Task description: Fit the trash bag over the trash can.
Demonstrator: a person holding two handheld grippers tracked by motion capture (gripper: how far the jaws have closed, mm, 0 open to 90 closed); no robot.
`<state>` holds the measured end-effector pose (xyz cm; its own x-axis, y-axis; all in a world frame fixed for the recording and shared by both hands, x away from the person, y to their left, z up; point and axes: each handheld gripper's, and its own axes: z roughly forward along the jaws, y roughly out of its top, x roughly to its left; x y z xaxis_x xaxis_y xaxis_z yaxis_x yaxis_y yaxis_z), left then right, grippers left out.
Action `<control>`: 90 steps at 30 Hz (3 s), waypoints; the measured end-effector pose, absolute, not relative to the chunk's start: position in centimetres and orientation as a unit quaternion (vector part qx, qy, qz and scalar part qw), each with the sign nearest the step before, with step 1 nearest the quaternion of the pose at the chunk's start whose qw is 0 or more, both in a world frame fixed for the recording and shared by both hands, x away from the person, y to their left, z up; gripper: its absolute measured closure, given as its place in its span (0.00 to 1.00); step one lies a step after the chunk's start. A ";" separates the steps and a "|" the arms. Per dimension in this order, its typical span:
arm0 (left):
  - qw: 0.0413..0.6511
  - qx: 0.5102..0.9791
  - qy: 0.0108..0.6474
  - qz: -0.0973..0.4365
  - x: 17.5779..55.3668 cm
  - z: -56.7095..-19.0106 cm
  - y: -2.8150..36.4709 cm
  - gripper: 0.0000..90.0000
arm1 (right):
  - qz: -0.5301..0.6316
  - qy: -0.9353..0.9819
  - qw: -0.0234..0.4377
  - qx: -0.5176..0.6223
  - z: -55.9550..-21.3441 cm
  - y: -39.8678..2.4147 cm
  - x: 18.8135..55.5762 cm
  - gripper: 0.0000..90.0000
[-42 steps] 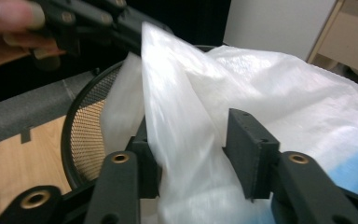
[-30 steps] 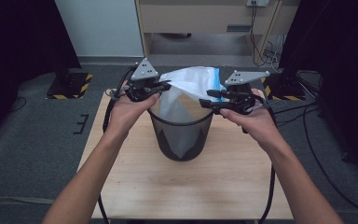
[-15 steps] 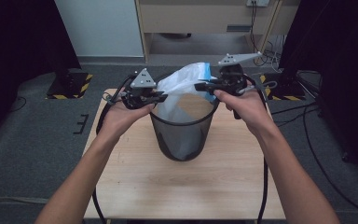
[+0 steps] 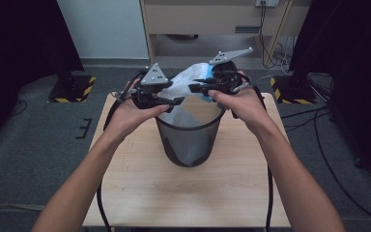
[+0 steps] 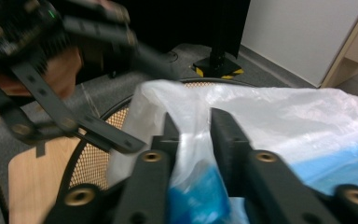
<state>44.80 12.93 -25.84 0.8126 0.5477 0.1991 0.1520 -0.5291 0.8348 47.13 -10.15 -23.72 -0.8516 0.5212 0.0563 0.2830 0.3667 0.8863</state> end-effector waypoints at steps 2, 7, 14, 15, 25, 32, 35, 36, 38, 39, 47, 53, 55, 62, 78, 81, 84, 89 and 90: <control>0.426 0.851 0.204 0.230 45.0 -26.0 12.5 0.60 | 0.513 0.812 0.120 0.252 -23.7 -10.1 46.9 0.76; 0.423 0.848 0.226 0.226 45.6 -25.8 12.6 0.92 | 0.507 0.810 0.143 0.256 -23.8 -10.7 46.0 0.57; 0.438 0.834 0.252 0.224 46.0 -25.6 13.7 0.98 | 0.508 0.811 0.145 0.253 -24.5 -12.5 45.2 0.47; 0.439 0.834 0.250 0.223 46.0 -25.6 13.7 0.99 | 0.511 0.808 0.145 0.255 -24.7 -12.8 45.2 0.47; 0.442 0.832 0.247 0.225 45.4 -25.7 13.9 0.97 | 0.514 0.809 0.156 0.239 -25.4 -13.1 45.0 0.71; 0.410 0.863 0.200 0.216 44.0 -26.5 13.7 0.83 | 0.519 0.806 0.152 0.241 -24.9 -12.5 45.4 0.83; 0.421 0.851 0.209 0.235 43.5 -26.2 14.1 0.62 | 0.515 0.808 0.153 0.244 -24.8 -11.9 45.3 0.84; 0.427 0.845 0.213 0.242 43.4 -26.0 14.2 0.52 | 0.514 0.809 0.152 0.241 -24.7 -11.7 45.3 0.85; 0.435 0.838 0.209 0.255 43.2 -25.7 14.3 0.49 | 0.510 0.812 0.152 0.241 -24.8 -11.5 45.3 0.88; 0.438 0.835 0.208 0.260 43.2 -25.4 14.3 0.43 | 0.507 0.814 0.151 0.240 -24.8 -11.3 45.4 0.89; 0.419 0.845 0.174 0.281 43.7 -25.2 12.7 0.55 | 0.508 0.814 0.144 0.243 -24.9 -10.5 45.5 0.90; 0.431 0.836 0.200 0.274 44.9 -25.5 13.1 0.92 | 0.496 0.815 0.156 0.257 -24.9 -11.4 45.0 0.66; 0.442 0.827 0.218 0.270 45.2 -25.4 13.4 0.96 | 0.499 0.812 0.157 0.259 -24.9 -12.1 44.8 0.62; 0.454 0.816 0.241 0.264 45.5 -25.3 14.7 0.98 | 0.496 0.817 0.170 0.241 -25.2 -13.3 44.3 0.78; 0.481 0.808 0.235 0.246 45.2 -25.1 14.9 0.98 | 0.498 0.823 0.174 0.211 -25.7 -11.5 44.8 0.80; 0.479 0.811 0.231 0.244 45.1 -25.1 14.8 0.98 | 0.498 0.823 0.174 0.210 -25.7 -11.0 45.0 0.79; 0.471 0.817 0.222 0.246 44.9 -25.2 14.7 0.98 | 0.505 0.818 0.181 0.209 -25.5 -10.7 45.1 0.90; 0.457 0.828 0.205 0.252 44.5 -25.4 14.7 0.94 | 0.510 0.818 0.170 0.207 -25.3 -10.4 45.2 1.00; 0.452 0.833 0.197 0.251 44.4 -25.4 14.8 0.91 | 0.510 0.817 0.171 0.209 -25.3 -10.4 45.2 1.00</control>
